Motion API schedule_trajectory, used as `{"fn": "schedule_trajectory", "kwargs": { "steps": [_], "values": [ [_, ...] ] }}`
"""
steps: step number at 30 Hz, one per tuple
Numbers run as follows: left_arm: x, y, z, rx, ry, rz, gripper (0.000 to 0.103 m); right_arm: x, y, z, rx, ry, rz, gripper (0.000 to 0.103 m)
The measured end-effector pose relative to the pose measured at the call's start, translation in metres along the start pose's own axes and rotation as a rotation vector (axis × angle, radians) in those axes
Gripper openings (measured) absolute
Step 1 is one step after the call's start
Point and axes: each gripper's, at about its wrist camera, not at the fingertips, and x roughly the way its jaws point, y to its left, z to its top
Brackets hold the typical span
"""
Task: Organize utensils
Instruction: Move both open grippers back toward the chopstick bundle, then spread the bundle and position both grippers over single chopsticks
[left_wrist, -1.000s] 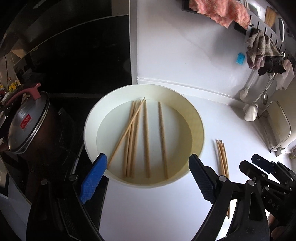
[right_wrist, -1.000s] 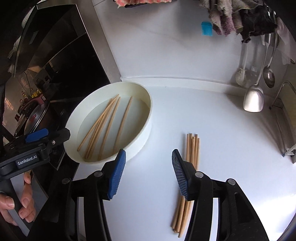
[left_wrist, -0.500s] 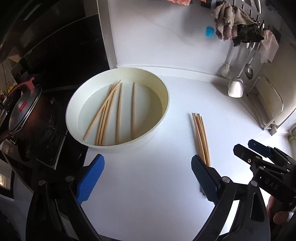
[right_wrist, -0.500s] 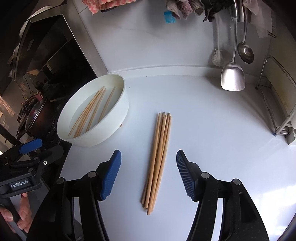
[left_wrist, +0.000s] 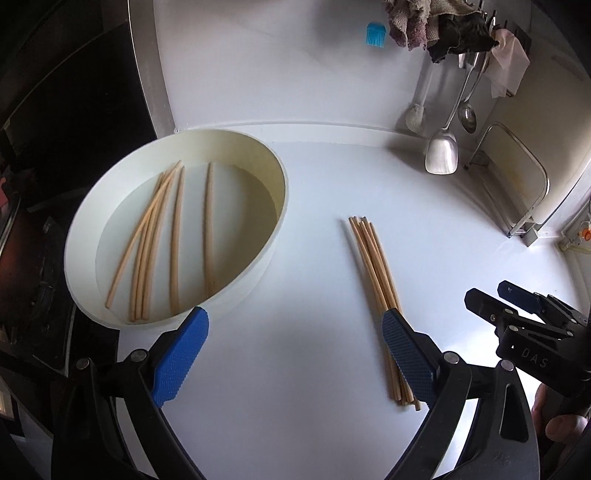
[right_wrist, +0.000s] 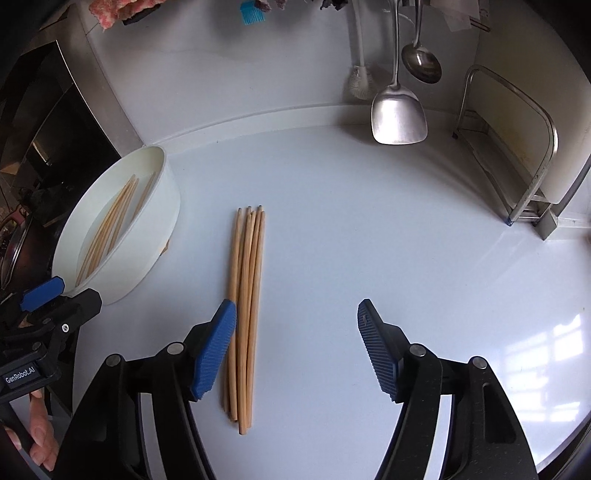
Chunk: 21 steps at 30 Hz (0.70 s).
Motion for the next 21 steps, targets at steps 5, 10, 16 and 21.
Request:
{"fn": "schedule_trajectory", "kwargs": {
  "steps": [5,10,16,21],
  "values": [
    [0.013,-0.007,-0.013,-0.002,-0.028,0.019,0.094,0.029,-0.001,-0.007,-0.041,-0.006,0.003,0.069],
    [0.033,-0.004,-0.022,-0.057,-0.032,0.055,0.094,0.053,0.004,-0.013,-0.085,-0.033,0.031,0.069],
    [0.043,-0.005,-0.026,-0.066,-0.031,0.094,0.094,0.071,0.005,-0.015,-0.099,-0.021,0.035,0.069],
    [0.045,0.002,-0.025,-0.097,-0.040,0.109,0.094,0.076,0.005,-0.013,-0.104,-0.018,0.036,0.069]
  ]
}}
